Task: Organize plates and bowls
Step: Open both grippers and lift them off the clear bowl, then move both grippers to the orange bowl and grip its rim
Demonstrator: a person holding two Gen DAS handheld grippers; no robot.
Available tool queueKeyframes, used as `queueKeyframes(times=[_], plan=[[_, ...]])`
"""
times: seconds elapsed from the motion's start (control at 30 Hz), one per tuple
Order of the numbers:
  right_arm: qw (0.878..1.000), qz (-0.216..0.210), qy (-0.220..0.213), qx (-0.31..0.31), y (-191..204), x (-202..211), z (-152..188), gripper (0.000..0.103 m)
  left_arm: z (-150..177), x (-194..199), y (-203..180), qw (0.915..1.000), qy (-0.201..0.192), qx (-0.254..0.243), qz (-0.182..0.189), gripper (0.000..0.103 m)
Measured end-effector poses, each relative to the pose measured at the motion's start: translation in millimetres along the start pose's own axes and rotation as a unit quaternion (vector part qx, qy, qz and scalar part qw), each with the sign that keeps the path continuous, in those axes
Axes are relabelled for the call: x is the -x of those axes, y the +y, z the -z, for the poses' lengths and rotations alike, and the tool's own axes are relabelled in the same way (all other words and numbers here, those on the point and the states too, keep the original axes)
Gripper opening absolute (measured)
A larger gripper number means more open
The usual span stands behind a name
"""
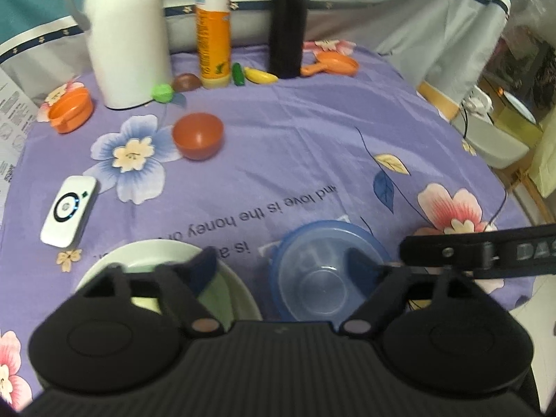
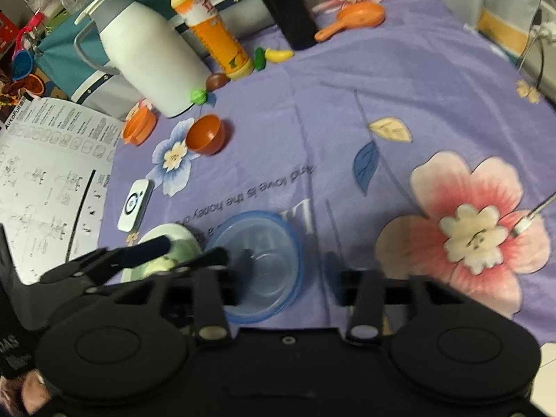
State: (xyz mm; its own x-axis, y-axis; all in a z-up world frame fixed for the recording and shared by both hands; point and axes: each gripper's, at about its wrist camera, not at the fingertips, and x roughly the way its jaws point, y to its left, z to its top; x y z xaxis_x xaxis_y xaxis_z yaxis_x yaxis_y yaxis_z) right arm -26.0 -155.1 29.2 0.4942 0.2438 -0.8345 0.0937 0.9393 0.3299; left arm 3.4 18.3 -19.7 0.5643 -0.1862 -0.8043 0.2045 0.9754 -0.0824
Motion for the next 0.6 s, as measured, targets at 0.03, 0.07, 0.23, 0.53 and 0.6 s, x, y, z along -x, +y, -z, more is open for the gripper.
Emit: queueKeyframes(times=[0.03, 0.07, 0.23, 0.53, 0.6], plan=[[1.0, 0.006, -0.007, 0.001, -1.4, 2.1, -0.6, 0.085, 0.2, 2.7, 1.9, 1.0, -0.006, 0.002, 0.001, 0.096], [1.0, 0.007, -0.013, 0.002, -2.6, 3.9, -0.7, 0.086, 0.4, 5.4, 3.6, 0.9999, -0.012, 0.003, 0.0, 0.098], [1.0, 0.016, -0.024, 0.002, -8.1, 9.0, -2.7, 0.093, -0.3, 14.3, 5.7, 0.9997, -0.022, 0.002, -0.002, 0.102], [0.999, 0.022, -0.035, 0.011, -4.5, 14.9, -4.0, 0.103, 1.5, 26.0, 6.6, 0.9992, -0.039, -0.008, -0.002, 0.103], [0.999, 0.023, -0.034, 0.012, -2.9, 13.7, -4.3, 0.103, 2.5, 25.6, 9.7, 0.9993, -0.037, -0.002, -0.001, 0.103]])
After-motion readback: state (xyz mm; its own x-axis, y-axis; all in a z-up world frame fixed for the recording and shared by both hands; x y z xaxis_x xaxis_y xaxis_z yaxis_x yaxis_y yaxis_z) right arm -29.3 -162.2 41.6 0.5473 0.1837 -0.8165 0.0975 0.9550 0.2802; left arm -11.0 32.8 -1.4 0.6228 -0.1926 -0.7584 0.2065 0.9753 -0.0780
